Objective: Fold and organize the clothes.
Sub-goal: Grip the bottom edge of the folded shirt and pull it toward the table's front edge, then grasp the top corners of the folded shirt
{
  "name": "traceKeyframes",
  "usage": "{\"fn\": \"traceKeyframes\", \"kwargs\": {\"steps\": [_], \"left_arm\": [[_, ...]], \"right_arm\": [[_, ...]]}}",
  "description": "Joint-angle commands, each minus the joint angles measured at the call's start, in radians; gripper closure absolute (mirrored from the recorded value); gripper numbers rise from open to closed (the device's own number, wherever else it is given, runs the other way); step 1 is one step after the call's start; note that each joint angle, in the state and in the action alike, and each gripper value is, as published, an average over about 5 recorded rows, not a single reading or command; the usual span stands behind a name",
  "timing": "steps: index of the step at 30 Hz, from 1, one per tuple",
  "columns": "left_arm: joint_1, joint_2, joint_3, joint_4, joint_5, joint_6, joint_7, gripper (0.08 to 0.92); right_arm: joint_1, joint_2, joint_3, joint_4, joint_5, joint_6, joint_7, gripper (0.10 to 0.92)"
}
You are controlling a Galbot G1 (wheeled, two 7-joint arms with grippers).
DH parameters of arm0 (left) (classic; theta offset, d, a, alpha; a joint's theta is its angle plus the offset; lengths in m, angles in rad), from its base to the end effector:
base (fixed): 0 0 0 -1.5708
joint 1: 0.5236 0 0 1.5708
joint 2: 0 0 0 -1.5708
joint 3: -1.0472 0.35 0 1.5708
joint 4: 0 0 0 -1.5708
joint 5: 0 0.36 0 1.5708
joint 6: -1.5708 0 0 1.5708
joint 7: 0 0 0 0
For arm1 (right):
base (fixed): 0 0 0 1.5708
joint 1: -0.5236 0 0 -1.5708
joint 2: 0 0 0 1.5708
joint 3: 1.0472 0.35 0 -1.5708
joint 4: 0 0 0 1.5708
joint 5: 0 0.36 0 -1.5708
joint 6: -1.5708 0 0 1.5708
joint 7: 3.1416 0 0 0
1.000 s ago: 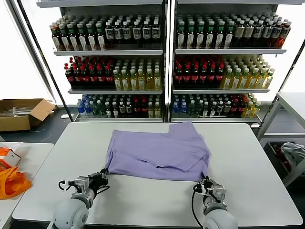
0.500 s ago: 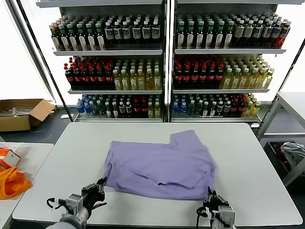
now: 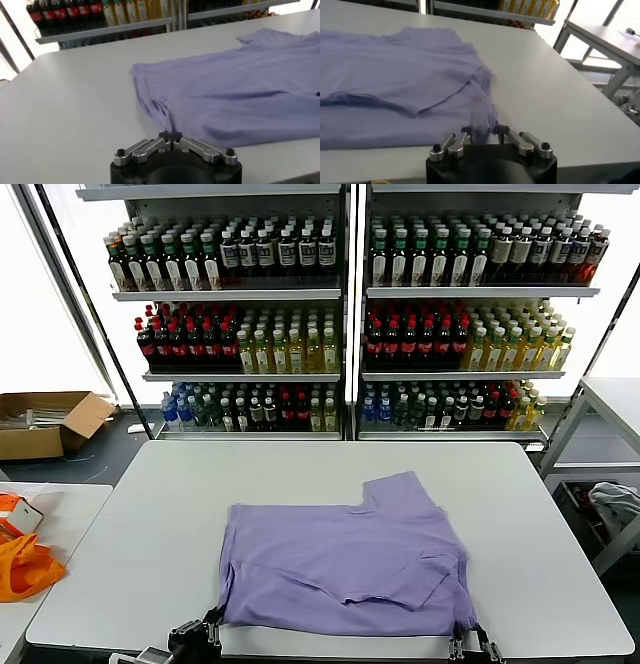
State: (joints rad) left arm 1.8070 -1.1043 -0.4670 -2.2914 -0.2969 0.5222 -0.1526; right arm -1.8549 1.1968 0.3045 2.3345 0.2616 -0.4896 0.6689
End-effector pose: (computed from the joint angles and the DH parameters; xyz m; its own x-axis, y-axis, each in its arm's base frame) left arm 0.1219 0.0369 -0.2638 -0.8047 0.1286 0.5796 0.2163 0.9727 0.0845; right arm 0.0925 0.0157 -0.2627 -0.8057 0.2455 0.5390 0.1541 0.9656 -0.2096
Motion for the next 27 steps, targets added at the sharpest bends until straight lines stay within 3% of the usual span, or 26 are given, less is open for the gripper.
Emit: {"fn": "traceKeyframes", "kwargs": {"steps": [1,6,11,17,24,27], "left_arm": [[0.029,-0.077,0.003,-0.077,0.045,-0.015,0.002,0.876],[-0.056,-0.115,0.008,-0.08,0.045,-0.015,0.008,0.731],[-0.165,-0.096,-0.03,-0.066,0.021,-0.019,0.035,0.593],[-0.32,-0.057,-0.041,0.035,-0.032,-0.023,0.092,0.42],[-0.564,-0.016,0.005,0.264,-0.094,0.014,0.149,0.222],[-0.657,0.02,0.033,0.363,-0.146,0.047,0.169,0.184]], "right_arm": [[0.004,0.013,0.002,0.003,-0.041,0.03,-0.014,0.452],[0.142,0.074,0.002,-0.032,-0.082,0.002,-0.065,0.305],[0.271,0.094,0.012,-0.027,-0.078,-0.064,-0.133,0.211],[0.518,0.09,0.035,-0.132,-0.041,-0.088,-0.21,0.203],[0.776,0.009,0.012,-0.353,0.082,-0.09,-0.297,0.203],[0.884,-0.024,-0.019,-0.458,0.117,-0.091,-0.314,0.203]]}}
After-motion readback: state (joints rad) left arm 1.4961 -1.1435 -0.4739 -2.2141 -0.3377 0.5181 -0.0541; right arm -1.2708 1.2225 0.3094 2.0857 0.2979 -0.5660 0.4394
